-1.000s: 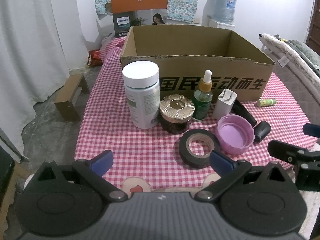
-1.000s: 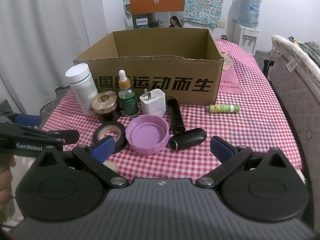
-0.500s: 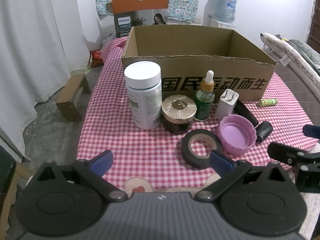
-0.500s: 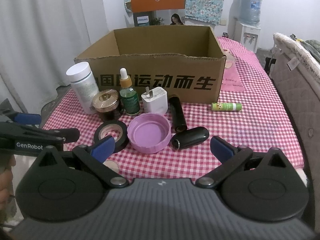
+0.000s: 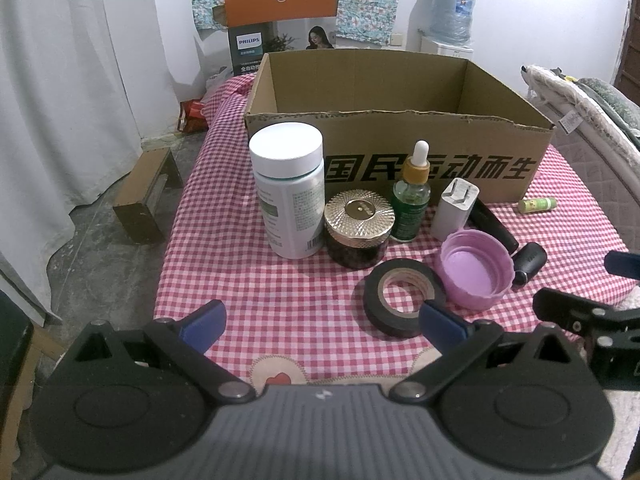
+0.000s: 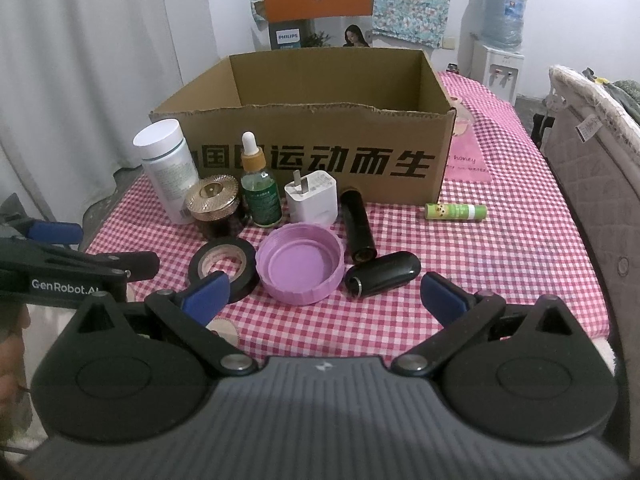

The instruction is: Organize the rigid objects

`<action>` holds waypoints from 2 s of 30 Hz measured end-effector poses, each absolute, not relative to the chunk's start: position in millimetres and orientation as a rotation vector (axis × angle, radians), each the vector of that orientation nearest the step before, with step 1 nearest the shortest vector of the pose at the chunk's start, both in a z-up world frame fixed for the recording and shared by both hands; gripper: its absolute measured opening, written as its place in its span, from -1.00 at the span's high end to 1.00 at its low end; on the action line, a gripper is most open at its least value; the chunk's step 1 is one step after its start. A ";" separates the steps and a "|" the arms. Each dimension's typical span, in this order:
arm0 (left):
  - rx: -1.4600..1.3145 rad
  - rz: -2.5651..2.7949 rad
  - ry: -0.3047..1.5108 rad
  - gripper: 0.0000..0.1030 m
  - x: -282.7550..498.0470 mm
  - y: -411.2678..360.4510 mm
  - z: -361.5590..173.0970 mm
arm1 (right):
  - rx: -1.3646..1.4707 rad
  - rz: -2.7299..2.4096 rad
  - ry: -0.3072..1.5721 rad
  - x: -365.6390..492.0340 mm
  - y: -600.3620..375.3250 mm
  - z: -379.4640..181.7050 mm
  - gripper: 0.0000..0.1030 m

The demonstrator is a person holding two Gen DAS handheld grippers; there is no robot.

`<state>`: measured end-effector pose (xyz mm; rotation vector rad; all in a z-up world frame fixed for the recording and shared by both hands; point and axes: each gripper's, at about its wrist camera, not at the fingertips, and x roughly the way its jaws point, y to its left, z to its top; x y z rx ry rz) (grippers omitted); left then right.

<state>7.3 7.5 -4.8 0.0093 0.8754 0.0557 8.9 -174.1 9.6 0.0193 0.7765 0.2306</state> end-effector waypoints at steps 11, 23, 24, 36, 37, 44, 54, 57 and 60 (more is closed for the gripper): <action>0.014 0.063 0.880 -1.00 7.0 10.8 -5.2 | 0.022 0.231 0.780 9.7 -174.5 8.1 -0.98; 0.030 0.066 0.873 -1.00 7.2 6.7 -4.3 | 0.005 0.231 0.797 12.8 -168.9 3.9 -0.98; 0.031 0.067 0.875 -1.00 7.7 6.5 -4.5 | 0.004 0.233 0.799 12.8 -168.5 3.5 -0.98; 0.041 0.072 0.890 -1.00 10.4 3.0 -6.8 | -0.004 0.240 0.803 13.9 -167.7 1.2 -0.98; 0.044 0.072 0.891 -1.00 11.1 2.2 -7.3 | -0.002 0.240 0.803 14.3 -168.4 0.4 -0.98; 0.064 0.061 0.896 -1.00 17.5 -3.3 -11.5 | 0.013 0.231 0.811 18.0 -174.3 -5.5 -0.98; 0.093 -0.020 0.837 -0.99 29.8 -17.4 -9.1 | 0.044 0.214 0.783 20.6 -190.2 -6.9 -0.98; 0.117 -0.080 0.796 -0.99 33.5 -27.4 -4.8 | 0.081 0.195 0.741 21.9 -209.2 -1.8 -0.98; 0.147 -0.158 0.741 -0.99 36.8 -41.8 1.9 | 0.114 0.156 0.682 25.4 -233.4 6.2 -0.98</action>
